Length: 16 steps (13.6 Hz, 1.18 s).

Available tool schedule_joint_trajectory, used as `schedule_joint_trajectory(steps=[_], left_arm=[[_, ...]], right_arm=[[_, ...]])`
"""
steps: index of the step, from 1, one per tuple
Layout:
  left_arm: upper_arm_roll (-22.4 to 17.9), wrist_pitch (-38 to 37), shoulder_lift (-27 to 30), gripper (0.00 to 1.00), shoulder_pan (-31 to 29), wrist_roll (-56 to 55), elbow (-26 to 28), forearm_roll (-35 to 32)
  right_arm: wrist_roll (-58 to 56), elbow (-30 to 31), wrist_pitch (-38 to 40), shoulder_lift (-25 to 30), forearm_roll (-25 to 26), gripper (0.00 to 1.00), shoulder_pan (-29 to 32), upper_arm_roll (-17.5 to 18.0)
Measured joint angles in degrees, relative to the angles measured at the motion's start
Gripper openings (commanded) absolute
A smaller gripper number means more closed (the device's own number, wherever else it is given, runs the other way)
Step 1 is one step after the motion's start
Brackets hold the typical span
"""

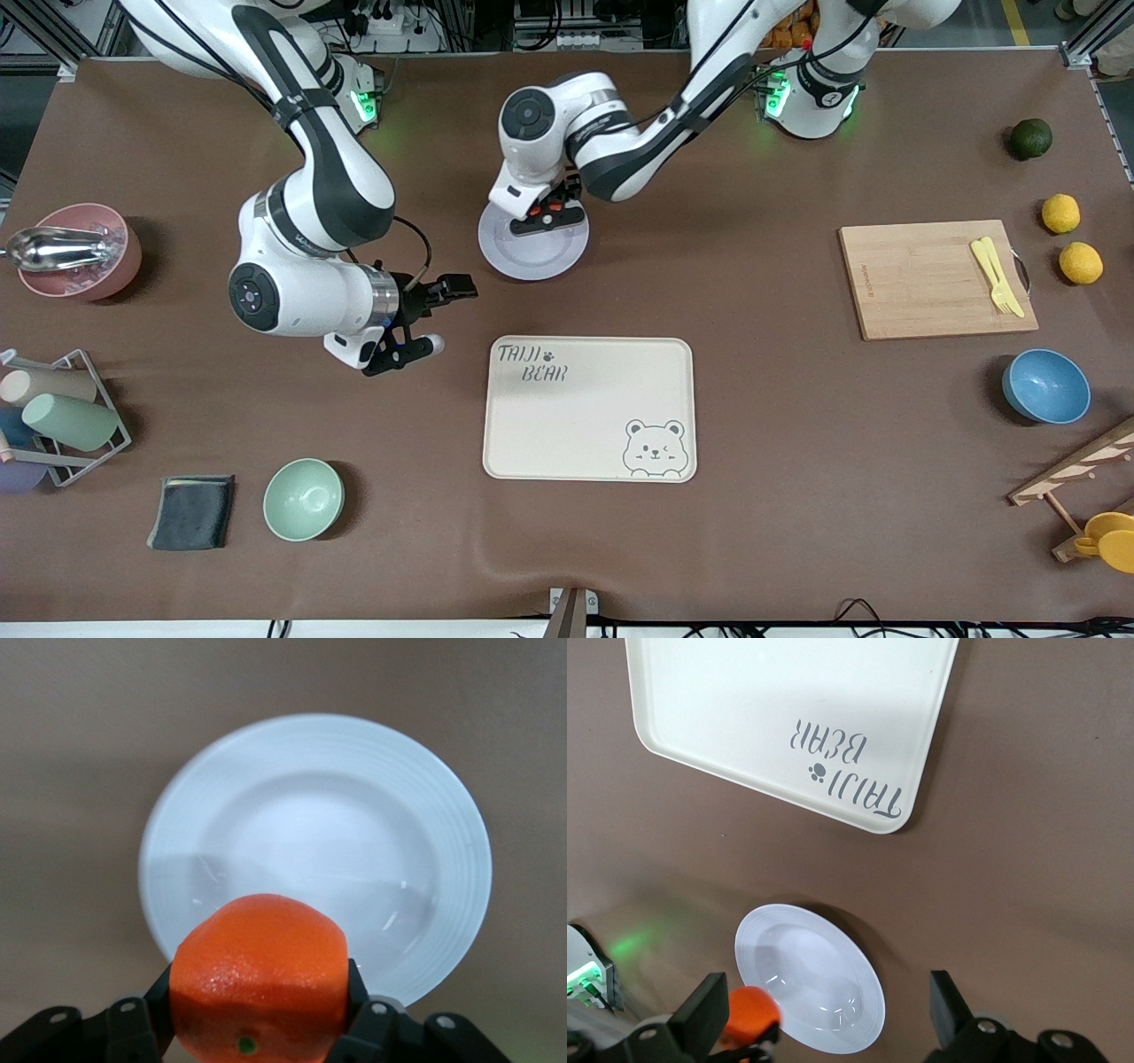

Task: Place orange and plate with both arms
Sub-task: 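Lower the orange onto the plate and open the left gripper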

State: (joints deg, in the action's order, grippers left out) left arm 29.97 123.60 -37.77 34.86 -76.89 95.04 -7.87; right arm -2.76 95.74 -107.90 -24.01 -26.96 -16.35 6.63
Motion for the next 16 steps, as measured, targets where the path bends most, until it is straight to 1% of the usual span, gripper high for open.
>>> schedule_joint_trajectory(steps=[2,3,4,5,7,9,11,12,14,16], left_arm=[[-2.4,1.5,-3.3,0.16,2.8,-0.9,-2.2,-0.2],[-3.4,3.0,-4.5,0.26,3.8,-1.1,-2.5,-0.2],[-4.0,4.2,-5.5,0.58,4.2,-1.2,-2.7,-0.2],[-4.3,5.2,-6.4,0.99,4.2,-1.2,-2.8,-0.2],[-4.7,5.7,-7.3,1.0,4.2,-1.4,-3.0,-0.2],[-4.8,5.7,-7.4,1.0,4.2,-2.8,-3.2,-0.3],[-4.9,5.0,-6.9,1.0,3.8,-3.7,-4.0,-0.4],[-5.0,3.5,-5.8,1.0,3.2,-4.0,-4.6,-0.4],[-5.0,-1.1,-1.3,1.0,0.9,-4.2,-5.8,-0.5],[-5.1,-7.1,5.4,1.0,-2.9,-4.1,-6.4,-0.5]], right_arm=[[0.0,0.0,0.0,0.0,0.0,1.0,0.1,-0.2],[0.0,0.0,0.0,0.0,0.0,1.0,0.3,-0.3],[0.0,0.0,0.0,0.0,0.0,1.0,0.4,-0.4],[0.0,0.0,0.1,0.0,0.0,1.0,0.5,-0.5],[0.0,0.0,1.5,0.0,0.0,1.0,0.6,-0.5],[0.0,0.2,4.8,0.0,0.0,1.0,0.9,-0.6],[-1.3,1.0,8.3,0.0,0.0,1.0,2.2,-0.7],[-3.5,2.2,8.9,0.0,0.0,1.0,3.0,-0.7],[-8.8,5.6,8.8,0.0,-1.5,1.0,4.2,-0.7],[-11.9,9.8,7.2,-0.2,-5.0,1.0,4.2,-0.6]])
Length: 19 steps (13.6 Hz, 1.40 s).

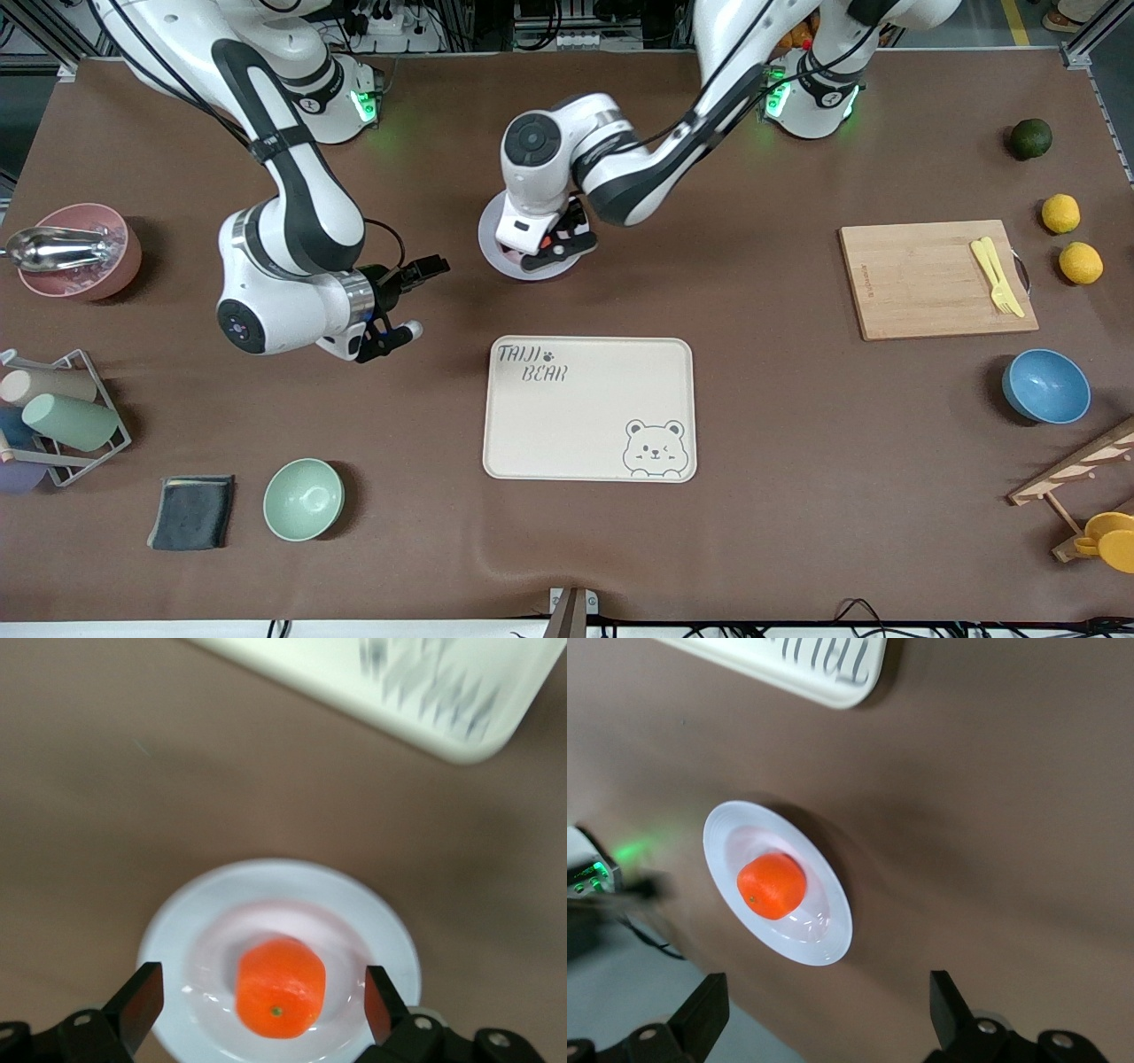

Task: Place orange and plate with both arms
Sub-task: 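Lower the orange onto the plate and open the left gripper, then grip the plate rim with the right gripper while the left gripper withdraws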

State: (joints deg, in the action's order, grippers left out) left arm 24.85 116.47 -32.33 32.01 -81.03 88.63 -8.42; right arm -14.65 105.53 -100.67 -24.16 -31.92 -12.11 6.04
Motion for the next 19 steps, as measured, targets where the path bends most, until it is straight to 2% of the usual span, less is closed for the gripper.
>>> schedule_joint_trajectory(steps=[3,6,9,13,19], left_arm=[[-0.3,-6.7,9.8,1.0,-7.4,3.1,0.0,-0.1],[-0.4,-8.7,15.6,1.0,-16.2,9.9,0.1,-0.1],[-0.5,-10.2,18.8,1.0,-22.9,18.3,0.1,-0.1],[-0.5,-14.4,23.1,1.0,-29.7,31.6,0.1,-0.1],[-0.5,-24.4,26.2,1.0,-35.2,42.5,-5.0,0.3]], right_arm=[[-3.6,6.4,-4.5,-0.1,-3.4,1.0,-0.6,0.4],[-7.0,11.2,-6.8,-0.1,-7.7,1.0,-0.9,0.4],[-10.1,16.2,-11.6,-0.1,-13.4,1.0,-2.2,0.6],[-16.0,23.0,-18.7,-0.1,-23.7,1.0,-7.5,0.8],[-16.6,25.4,-21.9,-0.3,-27.9,1.0,-11.1,0.8]])
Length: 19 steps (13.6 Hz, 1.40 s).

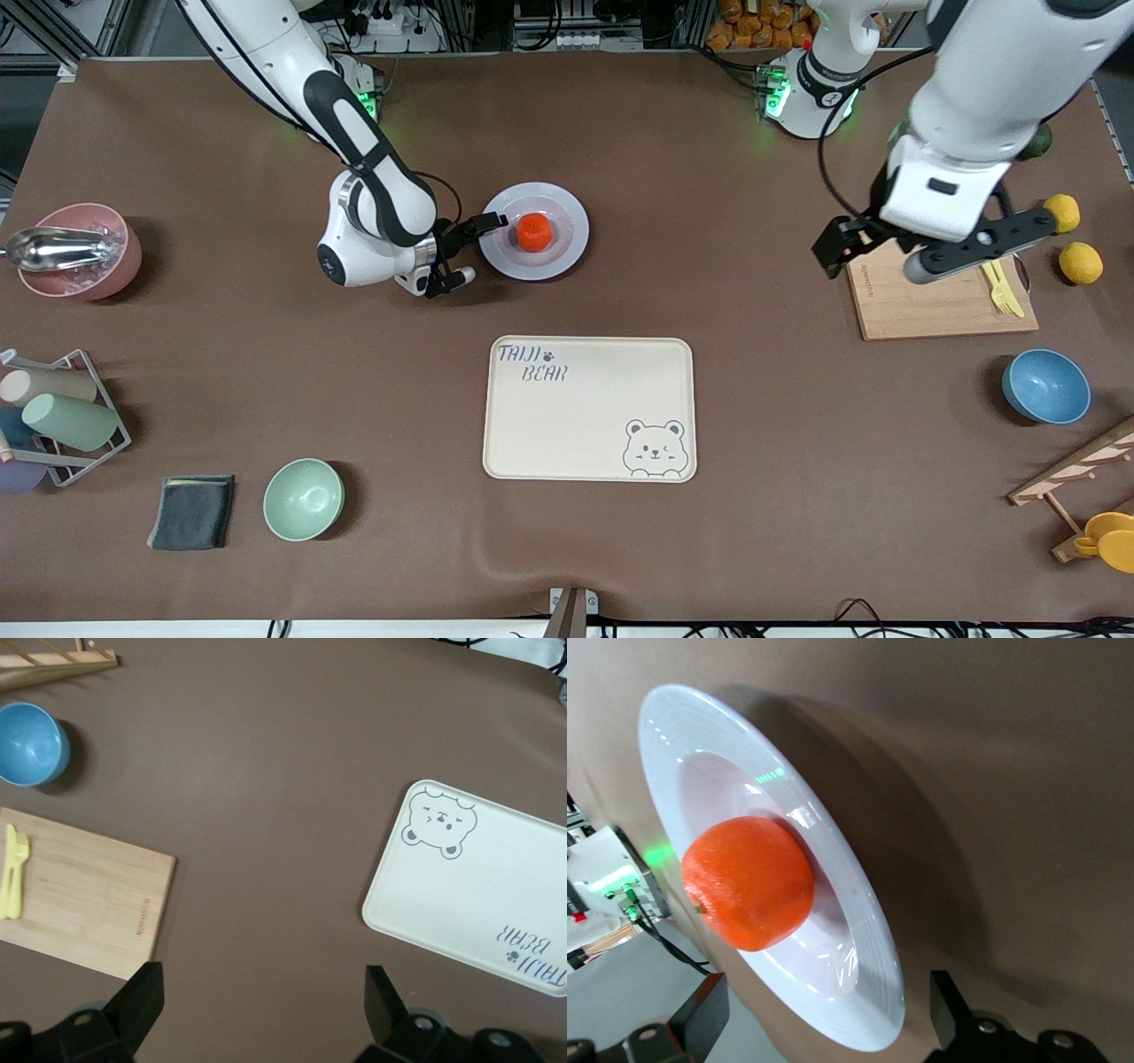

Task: Place orange and plate with both arms
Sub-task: 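Grip the plate rim with the right gripper while the left gripper withdraws, then lift and carry the plate with the orange onto the bear tray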

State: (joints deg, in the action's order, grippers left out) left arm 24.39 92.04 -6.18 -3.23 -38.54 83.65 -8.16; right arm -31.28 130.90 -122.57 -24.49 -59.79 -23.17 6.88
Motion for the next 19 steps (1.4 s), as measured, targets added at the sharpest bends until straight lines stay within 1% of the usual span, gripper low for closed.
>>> schedule_joint_trajectory(steps=[1,2,3,4,6,9,12,17,19], left_arm=[[-0.2,-0.4,0.1,1.0,-1.3,2.0,-0.5,1.4],[-1.4,-0.5,0.2,1.0,-2.1,4.2,-0.7,3.8],[-4.4,-0.5,0.5,1.0,-2.0,7.6,-0.8,6.0],[-7.6,-0.8,0.9,1.0,-1.6,11.7,-0.9,7.6],[-12.4,-3.0,2.2,1.0,-1.2,18.7,-1.1,8.6],[-17.3,-6.8,5.1,1.0,0.3,26.6,-1.1,8.7],[-18.1,-9.2,6.5,1.0,1.6,28.0,-0.9,8.7],[-18.2,-8.1,6.5,1.0,2.4,28.0,3.3,8.7],[-18.4,-7.4,6.8,1.0,2.4,28.0,4.7,8.7]], right_arm=[[0.0,0.3,-0.5,-0.3,-0.8,0.8,-0.8,0.0],[-0.3,0.4,-0.9,-0.6,-1.7,0.4,-1.6,0.0],[-0.7,0.5,-1.4,-0.9,-2.2,0.15,-2.3,0.0],[-1.0,0.5,-1.7,-1.3,-2.3,0.01,-2.8,0.0],[-2.3,0.6,-2.5,-2.1,-2.5,0.0,-2.9,-0.1],[-4.3,0.6,-3.0,-2.9,-3.5,0.0,-2.9,-0.3],[-4.5,0.0,-3.1,-2.8,-4.0,0.0,-2.9,-0.3],[-4.8,-2.6,-3.8,-2.1,-4.1,0.0,-0.9,-0.8],[-4.2,-4.1,-1.9,-1.1,-4.1,0.0,0.1,-0.9]])
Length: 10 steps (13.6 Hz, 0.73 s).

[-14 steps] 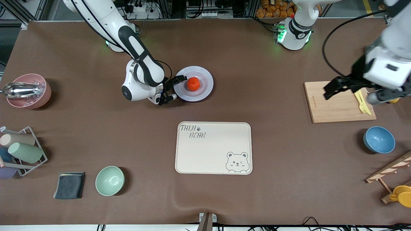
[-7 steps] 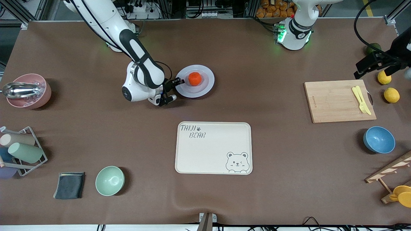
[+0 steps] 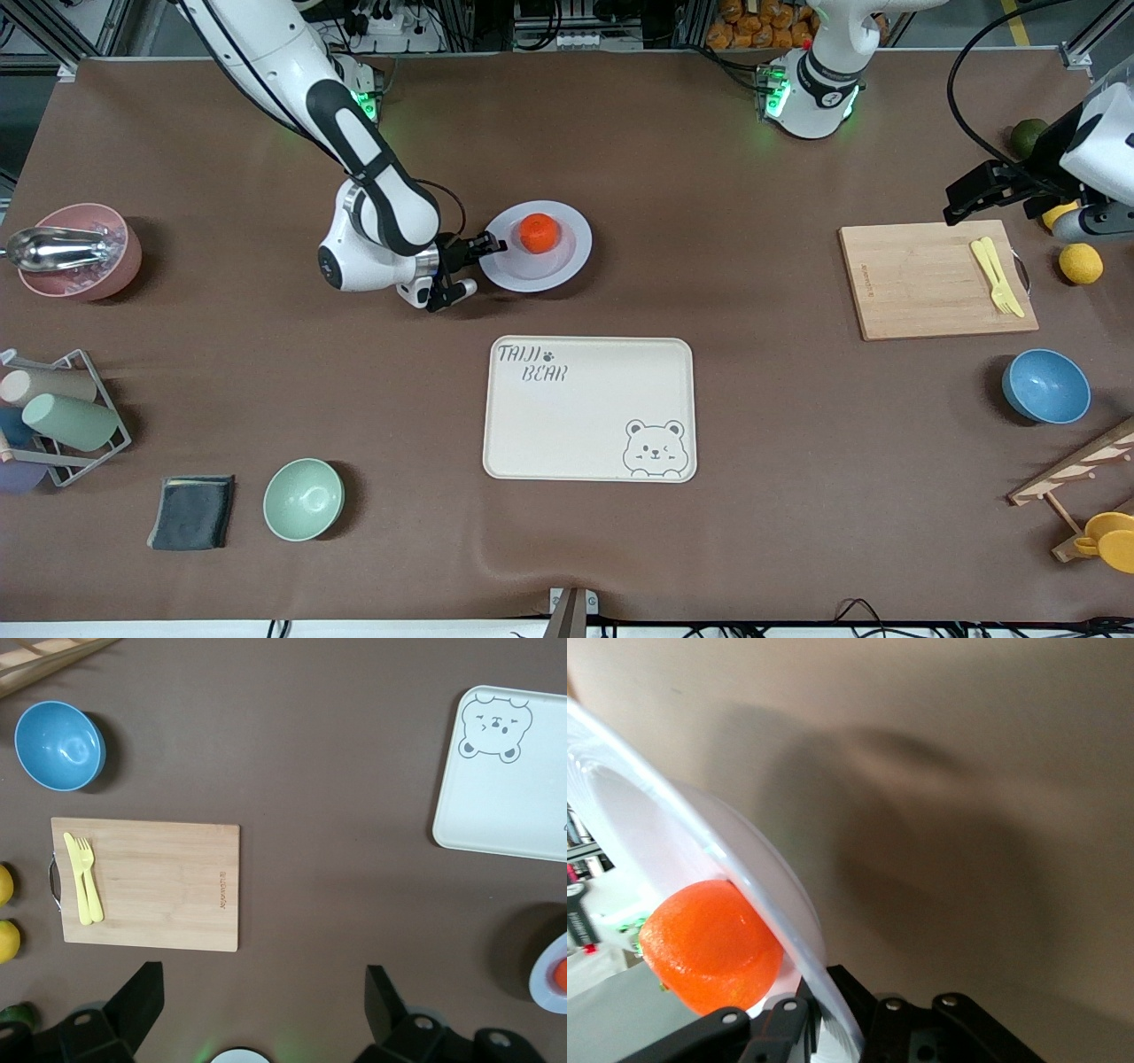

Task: Place orange and plate with both arms
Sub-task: 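Lift and carry the plate with the orange onto the bear tray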

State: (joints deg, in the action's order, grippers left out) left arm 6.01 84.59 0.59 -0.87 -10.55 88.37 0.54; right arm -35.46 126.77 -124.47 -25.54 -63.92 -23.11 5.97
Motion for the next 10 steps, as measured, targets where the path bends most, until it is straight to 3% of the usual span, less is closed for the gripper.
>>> schedule_joint_trajectory(steps=[10], left_arm=[[-0.3,0.5,0.8,1.0,-0.5,0.0,2.2,0.0]], right_arm=[[27.2,-16.5,3.0,-0.4,0.3,0.0,-1.0,0.2]])
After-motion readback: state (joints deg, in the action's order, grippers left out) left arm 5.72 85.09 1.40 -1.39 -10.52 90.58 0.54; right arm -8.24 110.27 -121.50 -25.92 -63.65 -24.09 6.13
